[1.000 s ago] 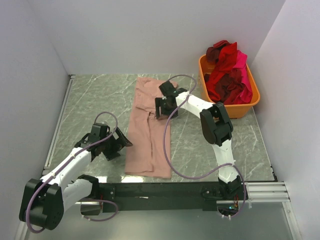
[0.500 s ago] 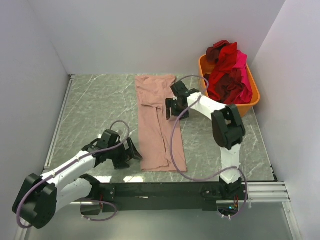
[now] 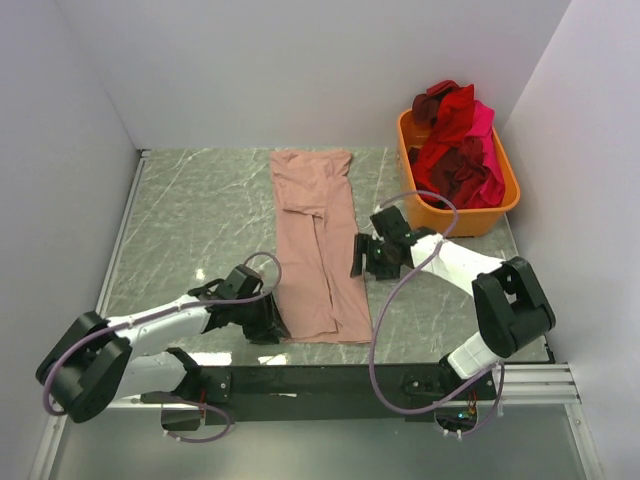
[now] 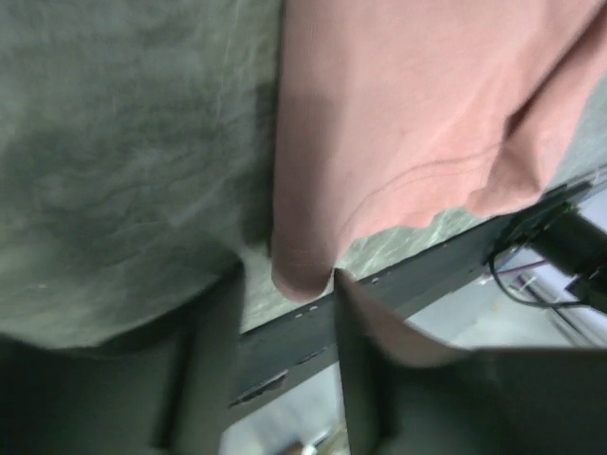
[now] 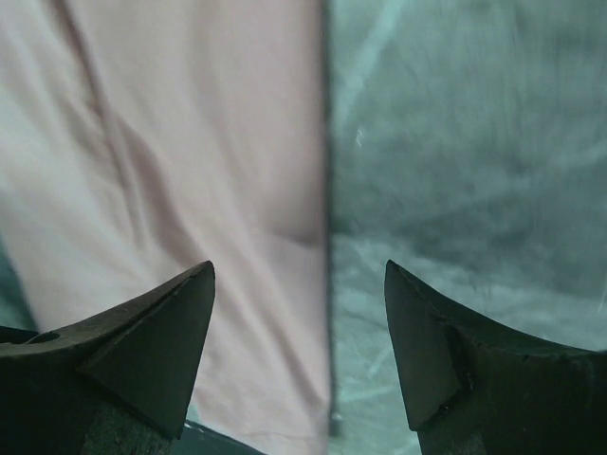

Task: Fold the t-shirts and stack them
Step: Fold the tshirt

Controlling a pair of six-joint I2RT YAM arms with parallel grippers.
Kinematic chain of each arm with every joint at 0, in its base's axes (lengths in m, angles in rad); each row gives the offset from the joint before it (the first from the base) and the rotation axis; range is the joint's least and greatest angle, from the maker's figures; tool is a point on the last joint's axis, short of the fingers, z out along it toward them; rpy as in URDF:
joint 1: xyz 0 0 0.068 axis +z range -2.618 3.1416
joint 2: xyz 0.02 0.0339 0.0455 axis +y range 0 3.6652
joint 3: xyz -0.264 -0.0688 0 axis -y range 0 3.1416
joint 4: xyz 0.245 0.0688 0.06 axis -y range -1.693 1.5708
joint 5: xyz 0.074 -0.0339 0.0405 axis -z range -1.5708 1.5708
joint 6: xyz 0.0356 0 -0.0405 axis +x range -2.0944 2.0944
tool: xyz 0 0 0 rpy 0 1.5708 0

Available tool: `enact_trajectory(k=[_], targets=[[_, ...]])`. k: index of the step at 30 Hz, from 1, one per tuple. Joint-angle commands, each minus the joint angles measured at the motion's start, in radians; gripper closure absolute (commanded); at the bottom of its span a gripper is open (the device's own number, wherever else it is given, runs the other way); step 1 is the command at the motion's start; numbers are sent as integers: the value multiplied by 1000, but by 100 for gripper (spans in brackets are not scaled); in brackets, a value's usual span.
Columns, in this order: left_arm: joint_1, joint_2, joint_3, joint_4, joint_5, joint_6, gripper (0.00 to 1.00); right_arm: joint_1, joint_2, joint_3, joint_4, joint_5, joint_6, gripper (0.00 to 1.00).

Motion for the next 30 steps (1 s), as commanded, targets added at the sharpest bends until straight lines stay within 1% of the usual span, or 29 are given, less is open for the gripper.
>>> enact_trajectory(k=[1, 2, 3, 6, 7, 8, 9, 10, 14, 19, 22, 26, 28, 30], targets=[[-43, 59, 36, -4, -30, 10, 59, -1, -74, -65, 45, -11, 37, 21], [-49, 67, 38, -4, -40, 8, 64, -3, -80, -79, 45, -10, 38, 21], [-52, 73, 38, -4, -49, 5, 74, -2, -85, -101, 43, -7, 44, 21], [-57, 102, 46, -2, -83, 2, 77, -2, -112, -140, 60, -25, 44, 22], [-55, 119, 56, -2, -86, 6, 80, -1, -132, -153, 65, -36, 44, 22], [-57, 126, 61, -6, -93, 5, 85, -1, -143, -162, 62, -54, 43, 22], [-57, 129, 64, -9, -98, 6, 94, 0, -157, -183, 59, -62, 38, 22], [-57, 135, 67, -12, -103, 5, 99, -1, -187, -194, 46, -71, 32, 22], [-57, 121, 64, 1, -98, 17, 99, 2, -269, -257, -3, -119, 14, 23], [-63, 71, 50, -10, -84, 17, 99, 15, -373, -355, -44, -198, 46, 23], [-72, 47, 29, 2, -54, 2, 99, 35, -390, -401, -41, -267, 76, 25], [-83, 34, 13, -19, -44, -10, 99, 100, -390, -437, -29, -304, 133, 28], [-87, 29, 12, -29, -43, -17, 99, 124, -382, -447, -26, -304, 164, 29], [-96, 24, 9, -25, -40, -29, 99, 147, -382, -460, -21, -295, 191, 34]])
